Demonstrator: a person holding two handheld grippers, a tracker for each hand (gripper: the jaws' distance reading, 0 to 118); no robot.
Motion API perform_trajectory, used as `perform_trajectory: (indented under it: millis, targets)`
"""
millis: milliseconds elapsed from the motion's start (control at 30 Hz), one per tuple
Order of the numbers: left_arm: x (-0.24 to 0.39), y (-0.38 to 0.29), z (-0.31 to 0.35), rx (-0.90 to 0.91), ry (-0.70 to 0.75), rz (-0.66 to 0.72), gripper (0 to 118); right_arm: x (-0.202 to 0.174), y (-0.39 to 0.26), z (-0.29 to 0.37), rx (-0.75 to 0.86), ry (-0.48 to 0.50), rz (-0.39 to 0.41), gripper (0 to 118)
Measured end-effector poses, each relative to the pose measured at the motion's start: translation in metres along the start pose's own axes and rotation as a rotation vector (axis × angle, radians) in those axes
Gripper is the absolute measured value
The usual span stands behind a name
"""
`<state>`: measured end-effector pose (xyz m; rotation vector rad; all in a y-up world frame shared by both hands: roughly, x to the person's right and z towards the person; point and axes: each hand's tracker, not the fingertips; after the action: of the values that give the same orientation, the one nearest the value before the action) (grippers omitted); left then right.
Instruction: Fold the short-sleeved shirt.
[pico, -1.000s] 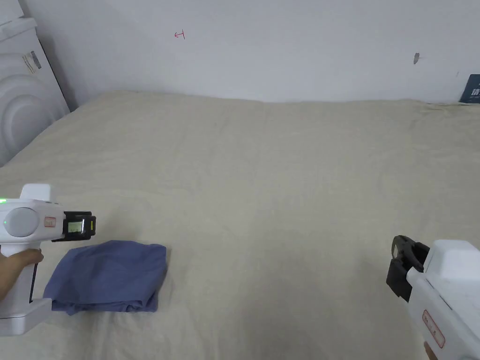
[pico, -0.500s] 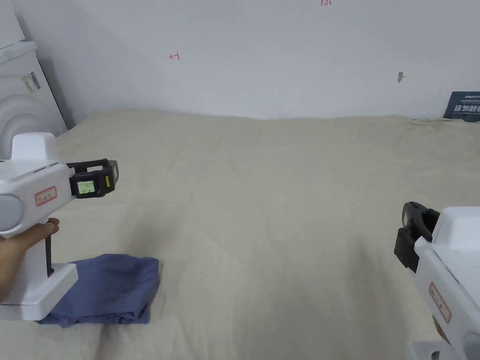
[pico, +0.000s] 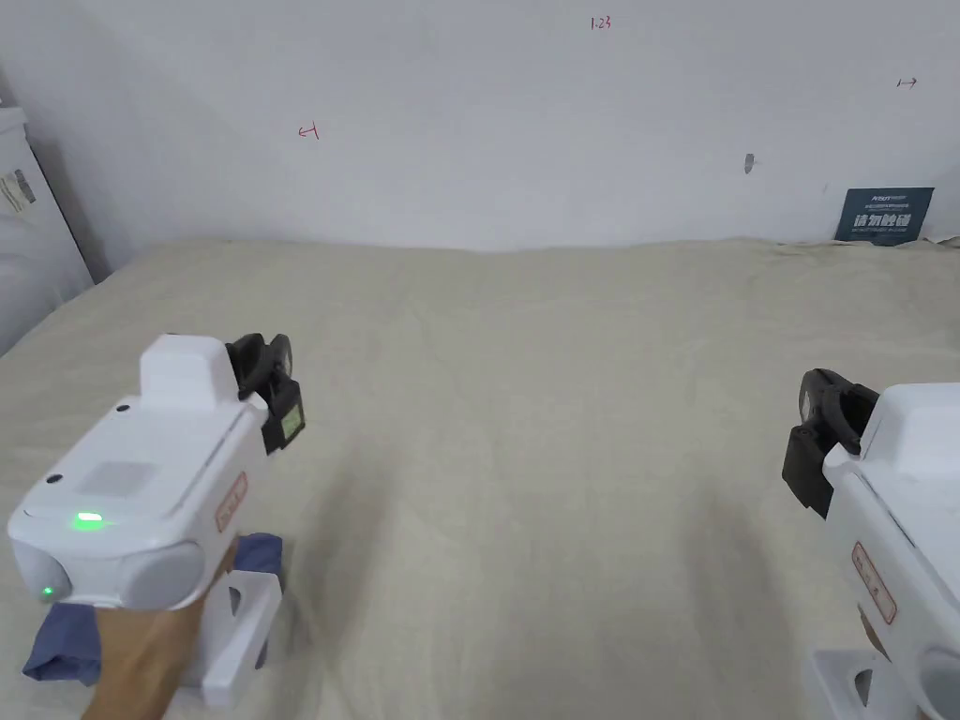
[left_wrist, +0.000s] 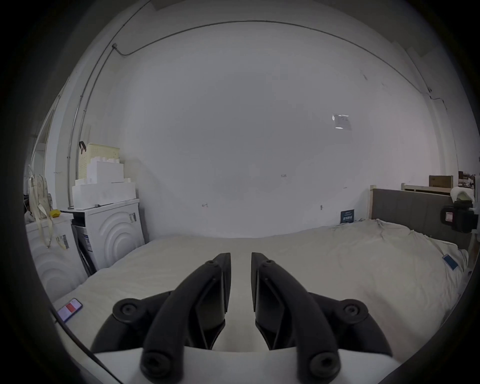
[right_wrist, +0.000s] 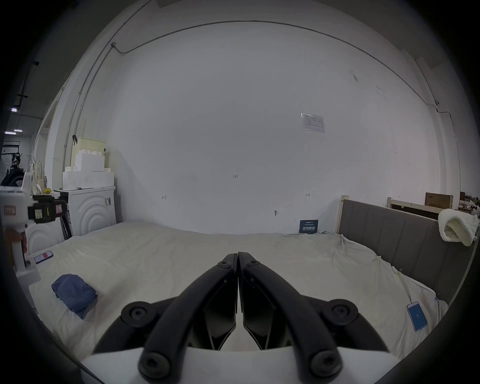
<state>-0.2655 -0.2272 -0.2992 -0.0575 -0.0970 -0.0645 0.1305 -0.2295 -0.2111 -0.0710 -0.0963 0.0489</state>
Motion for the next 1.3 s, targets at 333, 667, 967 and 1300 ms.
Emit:
perform_trajectory:
  millis: [333, 667, 967, 1300]
  targets:
    - [0.052, -0.041, 0.018, 0.115, -0.005, -0.039, 0, -0.003, -0.006, 0.01, 0.026, -0.041, -0.013, 0]
    - [0.084, -0.063, 0.016, 0.089, -0.013, -0.049, 0, -0.005, -0.016, 0.014, 0.02, -0.063, -0.009, 0]
    - [0.086, -0.063, 0.015, 0.082, -0.006, -0.037, 0, -0.002, -0.019, 0.014, 0.016, -0.059, -0.005, 0]
    - [0.084, -0.063, 0.02, 0.085, -0.005, -0.027, 0, 0.001, -0.02, 0.015, 0.022, -0.056, -0.008, 0]
